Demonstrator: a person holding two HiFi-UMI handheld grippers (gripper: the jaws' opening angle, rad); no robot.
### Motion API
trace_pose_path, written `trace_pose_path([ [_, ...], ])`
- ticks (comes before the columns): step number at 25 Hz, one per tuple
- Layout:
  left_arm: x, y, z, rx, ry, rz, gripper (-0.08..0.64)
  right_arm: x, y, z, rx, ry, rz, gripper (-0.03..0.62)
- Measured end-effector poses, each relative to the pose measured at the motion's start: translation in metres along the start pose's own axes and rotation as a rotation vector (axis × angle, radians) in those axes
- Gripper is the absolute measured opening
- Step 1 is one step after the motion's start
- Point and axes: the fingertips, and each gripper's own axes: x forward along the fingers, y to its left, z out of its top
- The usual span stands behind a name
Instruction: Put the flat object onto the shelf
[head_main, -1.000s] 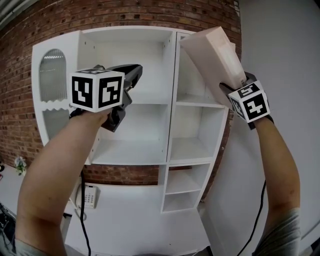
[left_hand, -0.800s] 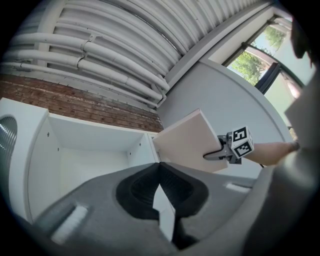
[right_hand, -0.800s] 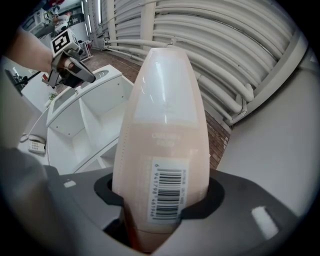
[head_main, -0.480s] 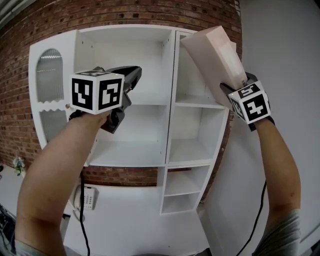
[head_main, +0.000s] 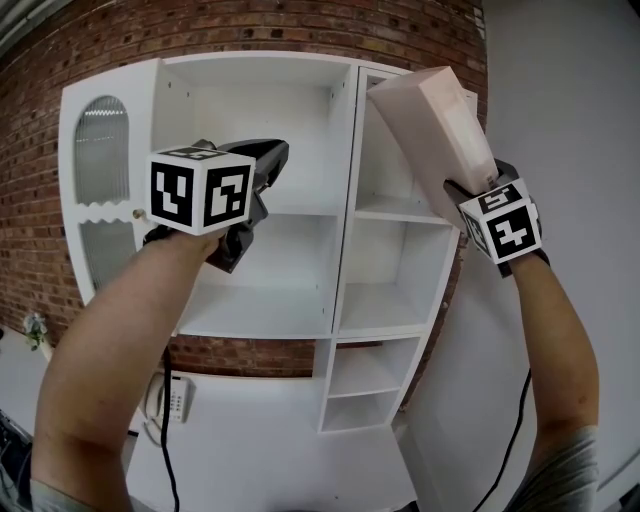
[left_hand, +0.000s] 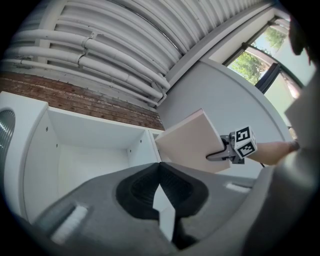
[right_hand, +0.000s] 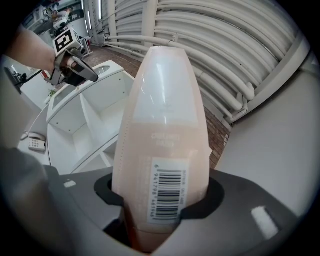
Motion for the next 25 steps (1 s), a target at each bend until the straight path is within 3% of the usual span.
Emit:
trace_pose_path([
  [25, 0.030, 0.024, -0.029, 0.009, 0.052, 0.050, 0.000, 0.085, 0.007, -0.005, 0.019, 0.025, 0.036, 0.278],
])
